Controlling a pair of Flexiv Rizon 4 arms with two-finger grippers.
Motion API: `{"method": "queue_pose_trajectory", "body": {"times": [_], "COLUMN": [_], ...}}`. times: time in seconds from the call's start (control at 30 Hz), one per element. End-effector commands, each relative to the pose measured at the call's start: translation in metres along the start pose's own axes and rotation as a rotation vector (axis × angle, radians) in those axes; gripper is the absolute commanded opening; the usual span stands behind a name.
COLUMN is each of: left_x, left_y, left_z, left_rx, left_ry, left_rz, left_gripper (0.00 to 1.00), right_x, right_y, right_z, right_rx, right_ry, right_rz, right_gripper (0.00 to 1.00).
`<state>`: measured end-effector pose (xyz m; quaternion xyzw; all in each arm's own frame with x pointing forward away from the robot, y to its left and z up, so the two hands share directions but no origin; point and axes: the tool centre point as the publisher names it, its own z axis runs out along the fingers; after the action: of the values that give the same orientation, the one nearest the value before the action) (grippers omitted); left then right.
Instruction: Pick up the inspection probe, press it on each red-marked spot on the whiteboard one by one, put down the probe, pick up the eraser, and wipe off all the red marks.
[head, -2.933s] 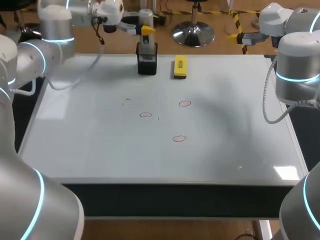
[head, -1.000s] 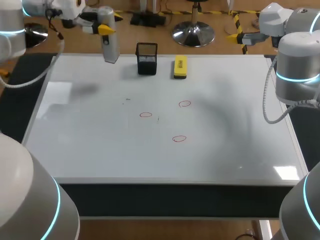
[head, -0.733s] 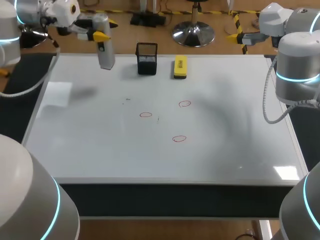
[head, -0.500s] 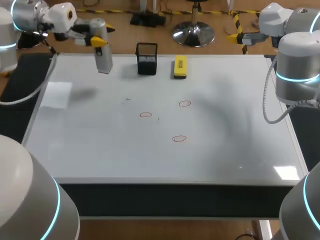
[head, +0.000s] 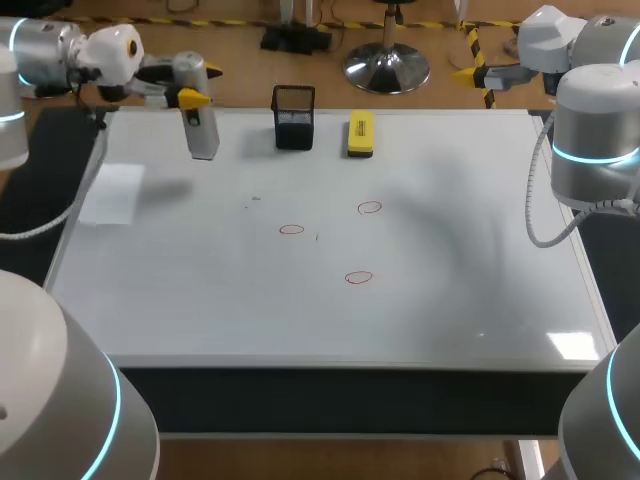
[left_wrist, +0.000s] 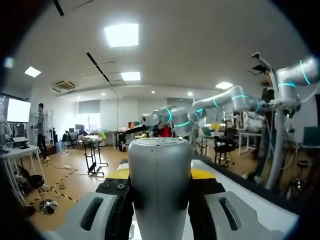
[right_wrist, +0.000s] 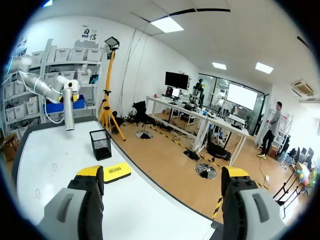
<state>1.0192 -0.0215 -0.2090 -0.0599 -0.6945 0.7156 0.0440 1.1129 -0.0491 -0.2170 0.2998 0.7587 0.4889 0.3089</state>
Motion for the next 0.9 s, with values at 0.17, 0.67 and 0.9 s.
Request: {"method": "queue_pose_trajectory", "body": {"times": [0.17, 0.67, 0.9], "left_x": [0.004, -0.004, -0.005], "left_y": [0.009, 0.012, 0.011], "left_z": [-0.004, -0.008, -0.009], "left_rx": [0.004, 0.008, 0.005], "left_ry": [-0.343, -0.352, -0.357], "left_rz": [0.014, 0.017, 0.015], "left_gripper": [0.00, 0.00, 0.00], "right_x": [0.000, 0.000, 0.000], "right_y": [0.000, 0.000, 0.000], "right_z": [0.000, 0.000, 0.000], "right_rx": [0.001, 0.001, 0.001], "right_ry": [0.001, 0.001, 0.001], "right_rz": [0.000, 0.000, 0.000], "right_gripper": [1.00, 1.00, 1.00]}}
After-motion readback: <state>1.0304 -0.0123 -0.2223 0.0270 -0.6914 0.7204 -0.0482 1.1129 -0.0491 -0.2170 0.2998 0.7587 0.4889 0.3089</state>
